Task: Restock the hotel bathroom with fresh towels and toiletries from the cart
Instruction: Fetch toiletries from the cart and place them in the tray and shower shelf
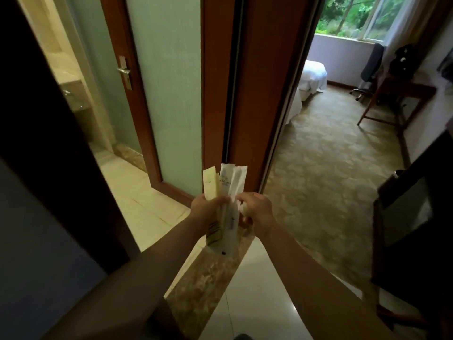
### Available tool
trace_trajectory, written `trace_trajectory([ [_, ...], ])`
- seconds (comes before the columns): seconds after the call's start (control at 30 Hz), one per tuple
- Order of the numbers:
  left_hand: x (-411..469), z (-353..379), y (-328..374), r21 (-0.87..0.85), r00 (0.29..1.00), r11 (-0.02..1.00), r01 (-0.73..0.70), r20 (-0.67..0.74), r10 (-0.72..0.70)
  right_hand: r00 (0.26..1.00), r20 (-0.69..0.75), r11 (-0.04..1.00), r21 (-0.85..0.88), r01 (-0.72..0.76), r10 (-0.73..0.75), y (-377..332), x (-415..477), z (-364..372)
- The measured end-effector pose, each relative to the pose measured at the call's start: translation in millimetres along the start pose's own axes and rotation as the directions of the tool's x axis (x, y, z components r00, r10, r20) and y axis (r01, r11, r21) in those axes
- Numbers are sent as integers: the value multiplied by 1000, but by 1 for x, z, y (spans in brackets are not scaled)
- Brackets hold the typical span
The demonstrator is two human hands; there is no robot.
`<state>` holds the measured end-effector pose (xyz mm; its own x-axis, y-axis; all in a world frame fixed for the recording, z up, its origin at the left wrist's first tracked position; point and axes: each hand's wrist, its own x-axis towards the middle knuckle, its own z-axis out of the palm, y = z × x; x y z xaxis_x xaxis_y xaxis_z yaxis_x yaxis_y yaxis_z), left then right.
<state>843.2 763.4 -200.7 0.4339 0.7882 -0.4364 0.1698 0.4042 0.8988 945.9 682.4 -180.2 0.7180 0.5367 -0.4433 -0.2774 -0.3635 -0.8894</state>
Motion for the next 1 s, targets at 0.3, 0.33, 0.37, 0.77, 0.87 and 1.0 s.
trace_trajectory([
  [0.3, 128, 10, 37, -159, 952, 987, -37, -305, -13, 986, 166, 998, -66, -4, 15, -64, 136, 76],
  [0.33, 143, 12, 43, -192, 943, 980, -45, -331, -22, 981, 193, 997, -76, 2, 12, -73, 154, 84],
  [0.37, 160, 12, 50, -214, 938, 975, -59, -347, -19, 976, 219, 996, -84, 9, 10, -82, 172, 93],
  [0.77, 286, -28, 142, -336, 894, 924, -183, -448, 14, 838, 543, 973, -221, 71, 62, -185, 301, 214],
  [0.87, 302, -54, 151, -371, 860, 913, -172, -508, -44, 761, 639, 967, -247, 66, 111, -196, 314, 248],
  [1.0, 323, -90, 157, -399, 804, 905, -145, -581, -127, 711, 688, 970, -241, 35, 145, -202, 326, 297],
])
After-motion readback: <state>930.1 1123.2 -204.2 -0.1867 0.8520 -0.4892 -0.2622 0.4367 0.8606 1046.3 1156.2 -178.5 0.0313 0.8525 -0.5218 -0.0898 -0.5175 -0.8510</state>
